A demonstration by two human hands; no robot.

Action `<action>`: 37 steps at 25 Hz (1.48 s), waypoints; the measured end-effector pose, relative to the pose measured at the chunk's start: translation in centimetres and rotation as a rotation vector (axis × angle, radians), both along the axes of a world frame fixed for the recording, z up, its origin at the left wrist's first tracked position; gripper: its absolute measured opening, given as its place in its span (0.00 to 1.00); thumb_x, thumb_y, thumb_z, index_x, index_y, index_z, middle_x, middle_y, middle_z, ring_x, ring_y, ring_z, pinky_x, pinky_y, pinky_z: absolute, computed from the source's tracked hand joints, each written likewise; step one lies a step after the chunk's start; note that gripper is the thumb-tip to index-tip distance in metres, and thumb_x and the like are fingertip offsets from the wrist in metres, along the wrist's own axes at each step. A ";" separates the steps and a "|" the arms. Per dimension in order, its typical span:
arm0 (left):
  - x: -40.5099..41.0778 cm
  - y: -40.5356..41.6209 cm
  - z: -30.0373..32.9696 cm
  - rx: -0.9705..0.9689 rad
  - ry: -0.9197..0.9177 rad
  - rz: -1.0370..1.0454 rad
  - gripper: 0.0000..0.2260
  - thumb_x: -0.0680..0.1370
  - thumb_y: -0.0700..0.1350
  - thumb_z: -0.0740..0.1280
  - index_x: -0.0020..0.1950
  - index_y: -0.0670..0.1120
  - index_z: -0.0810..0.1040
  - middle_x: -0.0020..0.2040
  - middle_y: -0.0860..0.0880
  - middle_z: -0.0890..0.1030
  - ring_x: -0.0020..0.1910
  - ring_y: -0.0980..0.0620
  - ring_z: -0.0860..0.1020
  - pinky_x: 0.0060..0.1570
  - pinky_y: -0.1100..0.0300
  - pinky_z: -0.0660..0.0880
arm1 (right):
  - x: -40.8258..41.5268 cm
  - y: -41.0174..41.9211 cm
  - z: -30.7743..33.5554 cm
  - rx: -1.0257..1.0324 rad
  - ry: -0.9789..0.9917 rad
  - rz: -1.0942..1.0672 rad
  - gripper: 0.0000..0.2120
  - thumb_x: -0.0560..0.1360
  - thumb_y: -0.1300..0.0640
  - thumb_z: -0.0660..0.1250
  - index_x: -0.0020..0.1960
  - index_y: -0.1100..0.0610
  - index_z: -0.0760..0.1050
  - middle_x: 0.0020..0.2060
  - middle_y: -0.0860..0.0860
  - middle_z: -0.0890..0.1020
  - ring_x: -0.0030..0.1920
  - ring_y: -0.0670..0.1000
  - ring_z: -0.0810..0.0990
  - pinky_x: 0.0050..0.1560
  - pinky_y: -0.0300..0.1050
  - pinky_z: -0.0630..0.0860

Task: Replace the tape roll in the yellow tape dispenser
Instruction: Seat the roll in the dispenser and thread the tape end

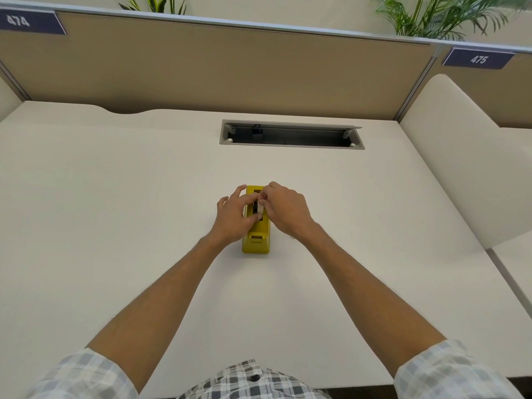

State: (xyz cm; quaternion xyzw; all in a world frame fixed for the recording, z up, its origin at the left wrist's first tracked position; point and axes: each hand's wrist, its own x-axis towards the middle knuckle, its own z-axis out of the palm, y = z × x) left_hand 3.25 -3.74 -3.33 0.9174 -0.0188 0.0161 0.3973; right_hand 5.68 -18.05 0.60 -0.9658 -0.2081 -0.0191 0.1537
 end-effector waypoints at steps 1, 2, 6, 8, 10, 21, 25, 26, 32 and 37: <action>0.1 0.1 -0.1 0.006 -0.013 -0.010 0.21 0.75 0.46 0.70 0.67 0.57 0.74 0.74 0.48 0.67 0.74 0.46 0.60 0.71 0.46 0.52 | -0.1 -0.1 0.0 -0.003 -0.004 0.004 0.10 0.82 0.53 0.59 0.55 0.55 0.77 0.51 0.49 0.79 0.45 0.53 0.80 0.42 0.48 0.74; 0.1 0.1 -0.1 0.012 -0.025 -0.020 0.20 0.75 0.46 0.70 0.66 0.57 0.74 0.74 0.49 0.68 0.74 0.47 0.60 0.71 0.45 0.52 | -0.1 -0.1 0.1 -0.005 -0.008 0.008 0.10 0.82 0.53 0.59 0.55 0.55 0.77 0.51 0.49 0.79 0.45 0.53 0.80 0.42 0.48 0.74; 0.3 0.3 -0.2 0.028 -0.041 -0.040 0.19 0.76 0.46 0.69 0.66 0.57 0.74 0.73 0.49 0.69 0.75 0.48 0.59 0.72 0.43 0.51 | -0.2 -0.4 0.0 -0.003 -0.025 0.018 0.09 0.82 0.53 0.59 0.54 0.54 0.76 0.50 0.49 0.79 0.45 0.54 0.80 0.39 0.46 0.71; 0.4 0.3 -0.2 0.034 -0.039 -0.046 0.20 0.76 0.46 0.69 0.67 0.57 0.74 0.73 0.49 0.69 0.75 0.49 0.58 0.72 0.43 0.51 | -0.2 -0.4 -0.1 0.002 -0.026 0.009 0.09 0.82 0.53 0.58 0.54 0.54 0.76 0.51 0.50 0.79 0.45 0.54 0.80 0.39 0.46 0.72; 0.4 0.4 -0.2 0.035 -0.036 -0.045 0.20 0.76 0.46 0.69 0.67 0.57 0.73 0.74 0.49 0.68 0.75 0.49 0.58 0.72 0.44 0.50 | 0.0 -0.2 -0.2 0.000 -0.033 0.000 0.10 0.82 0.52 0.59 0.55 0.55 0.76 0.51 0.50 0.79 0.44 0.53 0.80 0.39 0.46 0.73; 0.5 0.5 -0.4 0.024 -0.031 -0.056 0.20 0.76 0.47 0.69 0.67 0.56 0.73 0.73 0.49 0.68 0.75 0.48 0.58 0.72 0.46 0.50 | -0.2 -0.2 -0.6 -0.019 -0.140 0.018 0.12 0.82 0.53 0.59 0.55 0.55 0.80 0.49 0.50 0.80 0.44 0.53 0.80 0.36 0.45 0.71; 0.5 0.5 -0.5 0.034 -0.015 -0.049 0.19 0.76 0.48 0.68 0.67 0.57 0.72 0.74 0.48 0.66 0.75 0.46 0.58 0.72 0.44 0.51 | -0.7 -0.9 -0.8 0.012 -0.158 0.084 0.12 0.82 0.54 0.58 0.60 0.53 0.79 0.51 0.50 0.80 0.48 0.52 0.79 0.42 0.51 0.78; 0.5 0.5 -0.5 0.037 -0.013 -0.049 0.19 0.76 0.48 0.68 0.67 0.57 0.72 0.75 0.48 0.66 0.75 0.46 0.58 0.72 0.43 0.51 | -0.7 -1.0 -0.9 0.028 -0.159 0.089 0.12 0.82 0.55 0.59 0.61 0.53 0.79 0.51 0.51 0.81 0.48 0.52 0.80 0.42 0.51 0.78; 0.5 0.5 -0.4 0.029 -0.012 -0.063 0.19 0.77 0.48 0.68 0.67 0.57 0.72 0.75 0.48 0.66 0.75 0.48 0.58 0.72 0.45 0.50 | -0.7 -1.3 -1.4 0.103 -0.181 0.087 0.11 0.81 0.55 0.61 0.58 0.53 0.81 0.50 0.50 0.83 0.47 0.53 0.81 0.40 0.49 0.78; 0.4 0.5 0.0 0.019 -0.004 -0.073 0.19 0.77 0.48 0.67 0.68 0.57 0.72 0.74 0.49 0.66 0.75 0.49 0.58 0.73 0.44 0.50 | -0.6 -1.3 -1.8 0.185 -0.161 0.045 0.10 0.80 0.54 0.63 0.58 0.52 0.80 0.49 0.48 0.83 0.45 0.51 0.81 0.38 0.45 0.75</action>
